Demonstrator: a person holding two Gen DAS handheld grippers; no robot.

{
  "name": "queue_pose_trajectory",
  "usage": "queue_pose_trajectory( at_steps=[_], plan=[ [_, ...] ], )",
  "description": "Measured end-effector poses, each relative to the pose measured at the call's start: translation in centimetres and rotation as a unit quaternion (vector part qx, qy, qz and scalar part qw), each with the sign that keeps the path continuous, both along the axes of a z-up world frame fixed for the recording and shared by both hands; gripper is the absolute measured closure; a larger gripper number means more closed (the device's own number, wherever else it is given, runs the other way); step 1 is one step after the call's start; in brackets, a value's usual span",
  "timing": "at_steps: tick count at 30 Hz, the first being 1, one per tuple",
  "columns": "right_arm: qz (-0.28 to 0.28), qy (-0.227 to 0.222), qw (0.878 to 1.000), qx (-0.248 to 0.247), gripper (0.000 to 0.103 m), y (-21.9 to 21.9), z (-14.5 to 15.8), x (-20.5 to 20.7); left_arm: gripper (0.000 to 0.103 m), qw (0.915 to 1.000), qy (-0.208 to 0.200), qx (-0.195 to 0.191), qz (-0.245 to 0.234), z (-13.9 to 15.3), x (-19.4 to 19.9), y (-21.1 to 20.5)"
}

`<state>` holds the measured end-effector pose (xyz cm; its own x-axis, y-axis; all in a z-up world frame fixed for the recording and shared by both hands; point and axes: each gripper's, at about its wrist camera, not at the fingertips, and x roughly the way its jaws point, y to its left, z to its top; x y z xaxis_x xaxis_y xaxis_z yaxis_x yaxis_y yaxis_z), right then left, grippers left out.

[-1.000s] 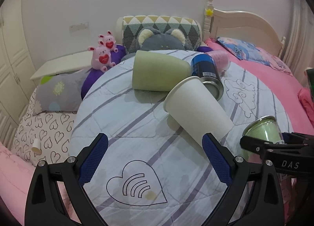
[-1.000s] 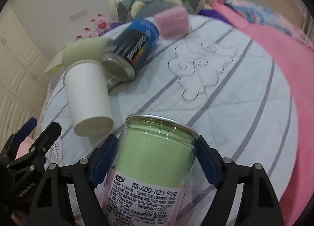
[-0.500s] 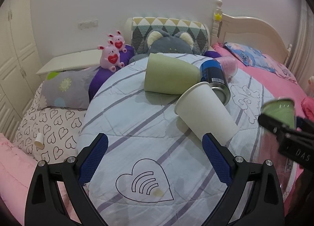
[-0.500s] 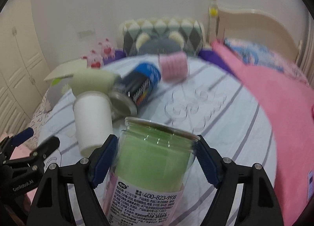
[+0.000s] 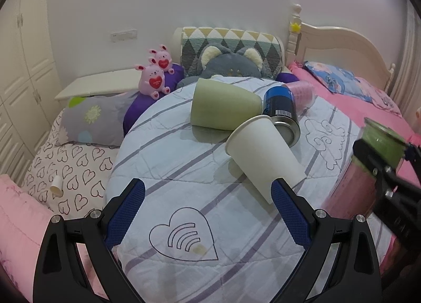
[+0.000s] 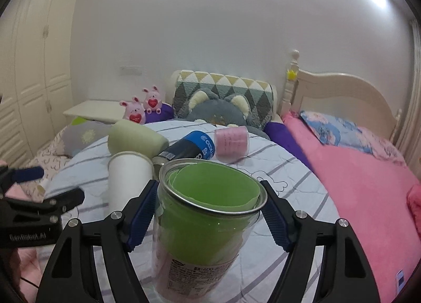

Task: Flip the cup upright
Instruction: 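Rotate the canister with the right gripper until its green lid points up, then lower the upright canister onto the bed and open the right gripper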

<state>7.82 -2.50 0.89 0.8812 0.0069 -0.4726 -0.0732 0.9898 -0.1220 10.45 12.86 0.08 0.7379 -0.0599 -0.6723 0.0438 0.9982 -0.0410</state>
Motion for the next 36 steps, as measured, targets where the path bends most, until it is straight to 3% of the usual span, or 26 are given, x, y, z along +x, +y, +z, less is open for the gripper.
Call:
queue_pose_trajectory(
  at_steps=[36],
  plan=[
    [0.057, 0.009, 0.998, 0.035, 0.022, -1.1, -0.8, -5.0, 0.005, 0.9988, -0.023, 0.0, 0.043, 2.3, -6.0, -2.0]
  ],
)
